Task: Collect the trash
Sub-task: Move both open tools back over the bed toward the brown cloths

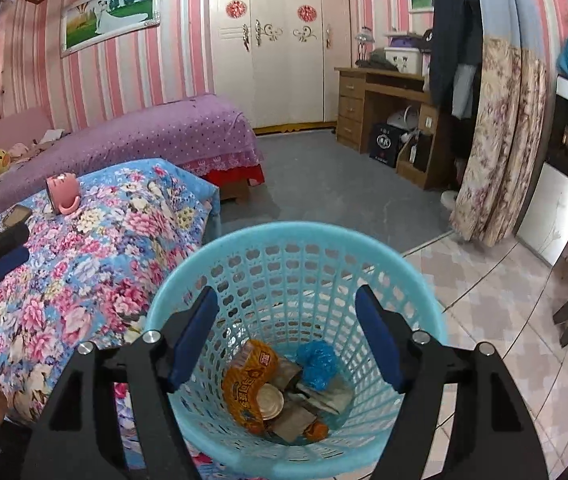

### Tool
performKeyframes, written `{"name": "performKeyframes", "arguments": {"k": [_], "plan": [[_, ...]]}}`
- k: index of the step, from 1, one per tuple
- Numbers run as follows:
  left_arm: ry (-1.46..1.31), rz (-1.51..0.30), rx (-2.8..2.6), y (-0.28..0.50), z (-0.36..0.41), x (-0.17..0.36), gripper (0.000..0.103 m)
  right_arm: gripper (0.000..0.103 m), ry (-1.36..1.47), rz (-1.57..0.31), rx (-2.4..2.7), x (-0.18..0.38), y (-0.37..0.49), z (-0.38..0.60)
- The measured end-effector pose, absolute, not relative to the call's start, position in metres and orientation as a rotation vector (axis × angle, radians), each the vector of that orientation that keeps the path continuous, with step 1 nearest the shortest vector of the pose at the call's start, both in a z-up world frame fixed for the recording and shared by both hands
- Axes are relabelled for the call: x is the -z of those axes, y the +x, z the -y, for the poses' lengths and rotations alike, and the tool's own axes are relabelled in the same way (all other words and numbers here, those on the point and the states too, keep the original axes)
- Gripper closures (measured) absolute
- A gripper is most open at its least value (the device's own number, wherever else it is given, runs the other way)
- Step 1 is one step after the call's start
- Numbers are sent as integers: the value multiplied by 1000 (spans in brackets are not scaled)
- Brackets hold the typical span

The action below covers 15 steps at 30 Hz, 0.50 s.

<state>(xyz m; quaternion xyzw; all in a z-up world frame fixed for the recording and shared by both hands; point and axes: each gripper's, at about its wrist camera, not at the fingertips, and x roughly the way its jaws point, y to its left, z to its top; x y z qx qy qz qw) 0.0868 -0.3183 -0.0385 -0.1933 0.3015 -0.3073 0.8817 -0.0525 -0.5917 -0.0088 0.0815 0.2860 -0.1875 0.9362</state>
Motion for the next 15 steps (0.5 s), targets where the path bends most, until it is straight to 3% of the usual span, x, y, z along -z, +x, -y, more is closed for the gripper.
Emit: {"name": "performKeyframes", "arguments": {"k": [8, 15], "plan": [[-479, -625, 568, 100, 261, 29, 41, 29, 135, -560, 362, -17, -48, 563], [-366, -578, 413, 117, 175, -5, 41, 26, 110, -525, 282, -38, -14, 511]]}}
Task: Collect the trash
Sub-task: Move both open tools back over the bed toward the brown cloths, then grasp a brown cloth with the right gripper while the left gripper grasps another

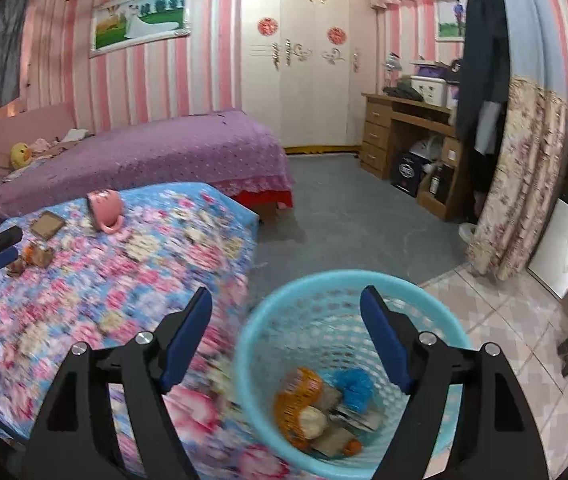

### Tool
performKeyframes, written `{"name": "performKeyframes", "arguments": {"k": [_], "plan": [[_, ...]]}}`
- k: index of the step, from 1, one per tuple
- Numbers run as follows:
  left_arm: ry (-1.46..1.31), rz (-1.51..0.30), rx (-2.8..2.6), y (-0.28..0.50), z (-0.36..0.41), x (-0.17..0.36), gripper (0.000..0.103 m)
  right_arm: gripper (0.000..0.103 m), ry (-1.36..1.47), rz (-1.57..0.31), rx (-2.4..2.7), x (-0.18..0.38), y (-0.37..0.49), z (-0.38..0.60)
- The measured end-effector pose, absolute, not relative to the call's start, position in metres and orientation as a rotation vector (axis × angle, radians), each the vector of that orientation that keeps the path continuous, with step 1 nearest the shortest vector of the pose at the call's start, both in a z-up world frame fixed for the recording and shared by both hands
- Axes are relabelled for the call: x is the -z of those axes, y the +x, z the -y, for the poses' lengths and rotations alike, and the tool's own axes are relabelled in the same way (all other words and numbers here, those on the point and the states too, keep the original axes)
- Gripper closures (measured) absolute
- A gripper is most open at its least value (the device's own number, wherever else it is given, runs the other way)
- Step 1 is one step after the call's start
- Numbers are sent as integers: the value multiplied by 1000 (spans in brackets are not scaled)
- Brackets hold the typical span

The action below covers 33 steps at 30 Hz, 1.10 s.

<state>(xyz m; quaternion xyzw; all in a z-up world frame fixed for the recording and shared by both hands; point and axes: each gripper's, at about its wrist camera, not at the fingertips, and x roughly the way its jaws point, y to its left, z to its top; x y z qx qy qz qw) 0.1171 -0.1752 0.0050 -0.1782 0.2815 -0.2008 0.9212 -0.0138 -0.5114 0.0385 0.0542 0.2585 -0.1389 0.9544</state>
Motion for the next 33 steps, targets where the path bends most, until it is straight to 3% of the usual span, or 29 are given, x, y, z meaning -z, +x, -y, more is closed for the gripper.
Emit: {"name": "performKeyframes", "arguments": {"k": [5, 7, 11, 24, 27, 30, 33], "plan": [[-259, -526, 168, 135, 65, -27, 36, 23, 87, -516, 154, -50, 39, 449], [-229, -557, 87, 147, 27, -25, 31, 22, 70, -505, 101, -55, 63, 417], [-274, -570, 15, 159, -25, -8, 31, 21, 58, -521, -35, -53, 116, 346], [-180, -657, 27, 200, -15, 34, 30, 21, -67, -709, -228, 38, 232, 203], [-201, -658, 23, 205, -16, 36, 27, 30, -81, -763, -234, 50, 248, 193], [-244, -680, 45, 207, -17, 39, 27, 56, -80, -821, -274, 63, 259, 186], [-226, -694, 79, 209, -6, 43, 27, 57, -45, -796, -279, 57, 254, 193]]}}
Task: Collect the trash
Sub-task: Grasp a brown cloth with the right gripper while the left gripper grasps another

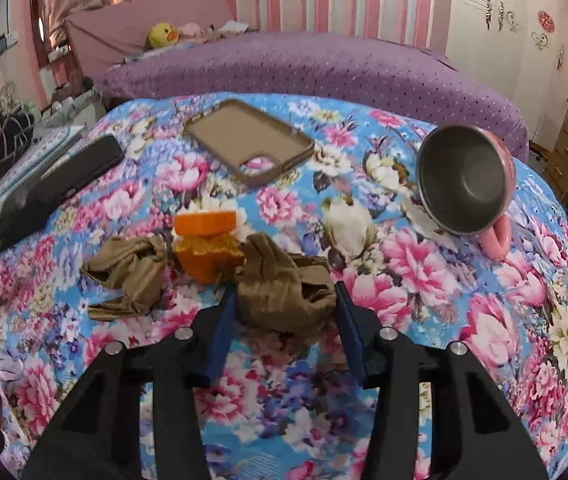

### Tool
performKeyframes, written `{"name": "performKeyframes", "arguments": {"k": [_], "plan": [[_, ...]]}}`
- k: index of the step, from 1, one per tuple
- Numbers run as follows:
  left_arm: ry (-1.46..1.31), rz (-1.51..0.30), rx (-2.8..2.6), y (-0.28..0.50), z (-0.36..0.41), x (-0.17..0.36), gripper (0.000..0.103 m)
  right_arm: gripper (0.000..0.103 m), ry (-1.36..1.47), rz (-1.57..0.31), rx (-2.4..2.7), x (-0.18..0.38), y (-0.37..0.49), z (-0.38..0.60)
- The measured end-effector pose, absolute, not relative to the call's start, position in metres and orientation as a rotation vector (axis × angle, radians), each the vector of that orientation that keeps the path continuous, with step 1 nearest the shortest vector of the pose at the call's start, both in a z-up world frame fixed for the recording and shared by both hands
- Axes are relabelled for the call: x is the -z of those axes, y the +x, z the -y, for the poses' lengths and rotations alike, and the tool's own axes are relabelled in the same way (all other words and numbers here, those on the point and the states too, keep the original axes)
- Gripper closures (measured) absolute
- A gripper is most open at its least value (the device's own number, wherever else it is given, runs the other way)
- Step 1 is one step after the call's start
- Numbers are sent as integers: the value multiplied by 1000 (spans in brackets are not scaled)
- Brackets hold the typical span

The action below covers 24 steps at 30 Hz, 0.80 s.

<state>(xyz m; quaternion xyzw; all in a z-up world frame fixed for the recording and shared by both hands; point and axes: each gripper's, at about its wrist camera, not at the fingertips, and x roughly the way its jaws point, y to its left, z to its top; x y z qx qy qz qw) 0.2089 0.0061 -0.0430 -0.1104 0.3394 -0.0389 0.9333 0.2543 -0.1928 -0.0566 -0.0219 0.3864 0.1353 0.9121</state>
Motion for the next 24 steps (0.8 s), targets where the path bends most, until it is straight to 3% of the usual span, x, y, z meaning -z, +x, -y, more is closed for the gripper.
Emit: {"name": "performKeyframes", "arguments": {"k": [14, 19, 24], "plan": [[-138, -793, 122, 235, 57, 65, 25, 56, 60, -725, -208, 35, 222, 258], [-165, -818, 154, 240, 55, 71, 59, 56, 45, -733, -206, 39, 217, 262], [-170, -768, 170, 229, 53, 62, 64, 56, 43, -726, -211, 37, 211, 262]]}}
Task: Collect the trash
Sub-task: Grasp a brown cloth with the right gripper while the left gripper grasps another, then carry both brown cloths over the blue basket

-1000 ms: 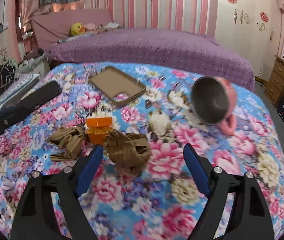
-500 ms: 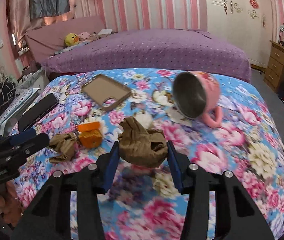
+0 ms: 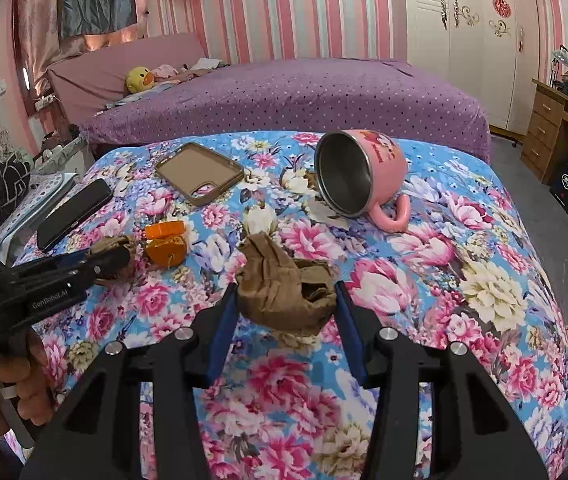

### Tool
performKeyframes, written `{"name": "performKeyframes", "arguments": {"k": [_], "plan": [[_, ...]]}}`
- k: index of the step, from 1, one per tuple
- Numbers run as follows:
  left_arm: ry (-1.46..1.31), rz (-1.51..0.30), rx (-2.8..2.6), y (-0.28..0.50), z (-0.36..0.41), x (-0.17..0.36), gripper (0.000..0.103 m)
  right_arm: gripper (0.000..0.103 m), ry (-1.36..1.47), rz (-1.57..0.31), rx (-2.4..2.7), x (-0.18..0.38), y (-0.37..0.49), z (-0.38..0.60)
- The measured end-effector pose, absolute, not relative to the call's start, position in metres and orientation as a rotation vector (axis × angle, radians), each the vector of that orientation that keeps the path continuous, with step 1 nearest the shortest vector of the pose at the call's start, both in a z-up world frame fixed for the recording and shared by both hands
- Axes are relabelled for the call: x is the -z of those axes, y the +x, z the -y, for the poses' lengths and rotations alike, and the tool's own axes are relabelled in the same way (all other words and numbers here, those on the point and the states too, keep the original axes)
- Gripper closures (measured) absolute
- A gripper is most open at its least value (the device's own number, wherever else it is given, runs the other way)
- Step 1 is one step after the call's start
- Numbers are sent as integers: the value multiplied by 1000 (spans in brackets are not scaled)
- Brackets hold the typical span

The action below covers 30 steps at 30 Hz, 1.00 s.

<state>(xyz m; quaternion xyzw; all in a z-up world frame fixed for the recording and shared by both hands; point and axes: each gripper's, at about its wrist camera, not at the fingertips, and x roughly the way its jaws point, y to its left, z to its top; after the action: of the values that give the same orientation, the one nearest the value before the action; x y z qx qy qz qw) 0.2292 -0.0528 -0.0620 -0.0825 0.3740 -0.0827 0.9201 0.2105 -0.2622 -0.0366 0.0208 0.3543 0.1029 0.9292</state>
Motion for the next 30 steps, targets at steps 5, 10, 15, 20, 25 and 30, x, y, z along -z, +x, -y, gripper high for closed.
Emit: {"name": "performKeyframes", "arguments": {"k": [5, 10, 15, 20, 25, 30], "plan": [[-175, -717, 172, 214, 45, 49, 64, 56, 36, -713, -215, 34, 204, 261], [-187, -673, 168, 199, 39, 37, 64, 56, 38, -690, -210, 28, 194, 261], [-188, -642, 170, 184, 36, 28, 64, 56, 12, -672, -215, 24, 184, 256], [-197, -610, 176, 168, 32, 18, 64, 56, -4, -638, -215, 17, 167, 254], [-190, -591, 188, 154, 34, 11, 64, 56, -23, -621, -207, 14, 154, 256], [-182, -567, 206, 142, 43, 6, 64, 56, -4, -594, -190, 7, 136, 270]]}}
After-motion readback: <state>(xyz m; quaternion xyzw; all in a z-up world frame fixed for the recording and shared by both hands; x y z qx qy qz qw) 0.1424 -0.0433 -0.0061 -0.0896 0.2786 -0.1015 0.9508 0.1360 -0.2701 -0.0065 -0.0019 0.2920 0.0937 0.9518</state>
